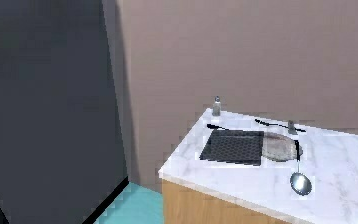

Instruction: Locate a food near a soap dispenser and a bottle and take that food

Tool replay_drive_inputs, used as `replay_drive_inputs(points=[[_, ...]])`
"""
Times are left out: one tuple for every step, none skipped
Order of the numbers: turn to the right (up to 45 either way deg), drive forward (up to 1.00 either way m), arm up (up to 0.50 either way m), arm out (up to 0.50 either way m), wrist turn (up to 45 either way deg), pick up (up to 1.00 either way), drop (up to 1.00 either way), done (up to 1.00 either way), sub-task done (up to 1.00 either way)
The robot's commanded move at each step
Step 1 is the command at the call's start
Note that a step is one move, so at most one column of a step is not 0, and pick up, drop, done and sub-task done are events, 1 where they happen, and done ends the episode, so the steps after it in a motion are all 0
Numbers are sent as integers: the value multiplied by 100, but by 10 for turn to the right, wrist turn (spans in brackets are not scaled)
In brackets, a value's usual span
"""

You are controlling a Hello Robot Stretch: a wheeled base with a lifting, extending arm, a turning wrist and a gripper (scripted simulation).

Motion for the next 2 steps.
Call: replay_drive_inputs(points=[[0, 0, 0, 0, 450, 0, 0, 0, 0], [0, 0, 0, 0, 450, 0, 0, 0, 0]])
